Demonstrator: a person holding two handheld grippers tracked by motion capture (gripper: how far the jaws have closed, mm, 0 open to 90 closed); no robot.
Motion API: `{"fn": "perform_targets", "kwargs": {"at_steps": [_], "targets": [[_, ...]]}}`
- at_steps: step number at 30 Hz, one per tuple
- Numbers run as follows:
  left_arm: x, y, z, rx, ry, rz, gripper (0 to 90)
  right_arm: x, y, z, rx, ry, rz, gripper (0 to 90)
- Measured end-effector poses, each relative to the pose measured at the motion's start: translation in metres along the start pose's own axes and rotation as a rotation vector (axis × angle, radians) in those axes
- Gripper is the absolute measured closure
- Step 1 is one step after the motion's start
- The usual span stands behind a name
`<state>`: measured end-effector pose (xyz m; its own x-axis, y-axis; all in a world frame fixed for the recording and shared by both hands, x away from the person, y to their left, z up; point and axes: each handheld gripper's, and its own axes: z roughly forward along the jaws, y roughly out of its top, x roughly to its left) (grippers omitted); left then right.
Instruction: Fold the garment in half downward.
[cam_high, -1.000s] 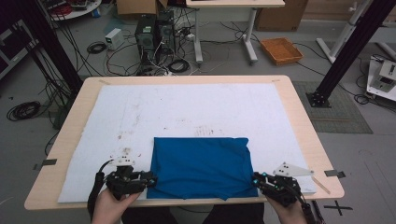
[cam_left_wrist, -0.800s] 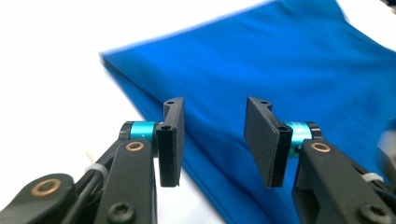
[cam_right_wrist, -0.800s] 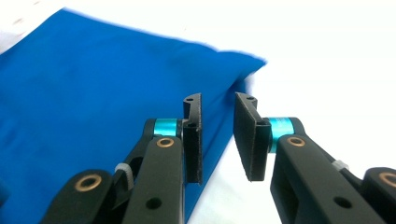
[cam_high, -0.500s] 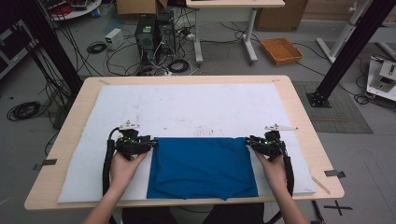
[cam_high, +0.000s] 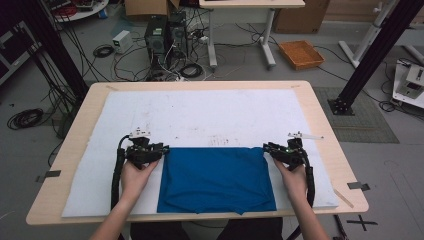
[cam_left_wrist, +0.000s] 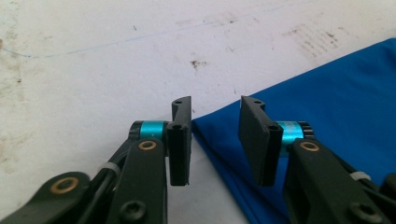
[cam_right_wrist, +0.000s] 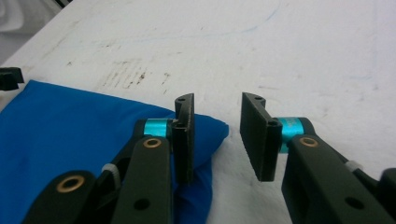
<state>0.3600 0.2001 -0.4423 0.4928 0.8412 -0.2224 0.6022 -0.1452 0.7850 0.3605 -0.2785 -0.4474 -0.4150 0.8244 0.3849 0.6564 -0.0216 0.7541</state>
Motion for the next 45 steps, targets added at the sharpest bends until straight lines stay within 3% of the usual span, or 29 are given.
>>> {"fn": "perform_targets", "kwargs": {"at_steps": [1, 3, 4, 7, 15, 17, 18, 20, 23, 25, 27, 28, 30, 33, 34, 36, 40, 42, 45], "targets": [[-0.001, 0.000, 0.002, 0.008, 0.007, 0.006, 60.3, 0.001, 0.000, 0.004, 0.012, -0.010, -0.010, 68.3], [-0.001, -0.002, 0.007, 0.037, 0.007, 0.018, 62.2, 0.004, -0.001, 0.011, 0.046, -0.034, -0.047, 81.9], [-0.001, -0.003, 0.009, 0.049, 0.000, 0.029, 71.1, 0.006, -0.001, 0.012, 0.048, -0.043, -0.072, 89.9], [-0.004, -0.003, 0.011, 0.038, 0.012, 0.049, 86.5, 0.010, 0.000, 0.012, 0.052, -0.064, -0.106, 90.0], [-0.003, -0.003, 0.009, 0.029, 0.022, 0.041, 87.0, 0.006, 0.004, -0.002, -0.018, -0.145, -0.105, 90.0], [-0.002, -0.003, 0.009, 0.025, 0.021, 0.038, 86.8, 0.005, 0.004, -0.002, -0.009, -0.141, -0.100, 90.0], [-0.002, -0.002, 0.008, 0.021, 0.023, 0.034, 85.5, 0.004, 0.004, -0.002, -0.008, -0.129, -0.094, 87.6], [-0.001, -0.001, 0.006, -0.003, 0.027, 0.006, 65.9, 0.003, 0.004, -0.001, -0.012, -0.106, -0.079, 79.0], [0.000, -0.001, 0.004, -0.025, 0.017, 0.009, 58.3, 0.002, 0.005, 0.002, 0.004, -0.056, -0.036, 64.4], [0.000, -0.002, 0.007, -0.002, 0.016, 0.007, 55.3, 0.003, 0.004, 0.008, 0.039, -0.048, -0.044, 70.1], [-0.001, -0.003, 0.011, 0.032, 0.017, 0.026, 61.5, 0.007, 0.003, 0.014, 0.078, -0.059, -0.099, 84.5], [-0.001, -0.004, 0.012, 0.041, 0.027, 0.048, 74.7, 0.009, 0.002, 0.015, 0.089, -0.065, -0.120, 86.7], [-0.001, -0.003, 0.011, 0.025, 0.026, 0.045, 85.4, 0.012, 0.003, 0.015, 0.087, -0.086, -0.151, 87.9], [0.001, -0.003, 0.009, 0.014, 0.037, 0.031, 86.7, 0.011, 0.004, 0.010, 0.051, -0.112, -0.148, 87.7], [0.002, -0.003, 0.008, 0.008, 0.050, 0.027, 84.2, 0.009, 0.004, 0.007, 0.040, -0.109, -0.136, 85.8], [0.003, -0.004, 0.004, -0.022, 0.080, 0.001, 62.7, 0.007, 0.003, 0.001, 0.011, -0.116, -0.115, 81.4], [0.006, -0.006, -0.004, -0.078, 0.091, -0.008, 52.5, 0.003, -0.001, -0.014, -0.002, -0.105, -0.097, 79.8], [0.007, -0.007, -0.004, -0.070, 0.084, -0.011, 50.5, 0.001, -0.006, -0.017, 0.042, -0.063, -0.107, 79.6], [0.006, -0.008, -0.001, -0.048, 0.074, -0.006, 50.3, 0.005, -0.010, -0.015, 0.072, -0.068, -0.146, 78.3]]}}
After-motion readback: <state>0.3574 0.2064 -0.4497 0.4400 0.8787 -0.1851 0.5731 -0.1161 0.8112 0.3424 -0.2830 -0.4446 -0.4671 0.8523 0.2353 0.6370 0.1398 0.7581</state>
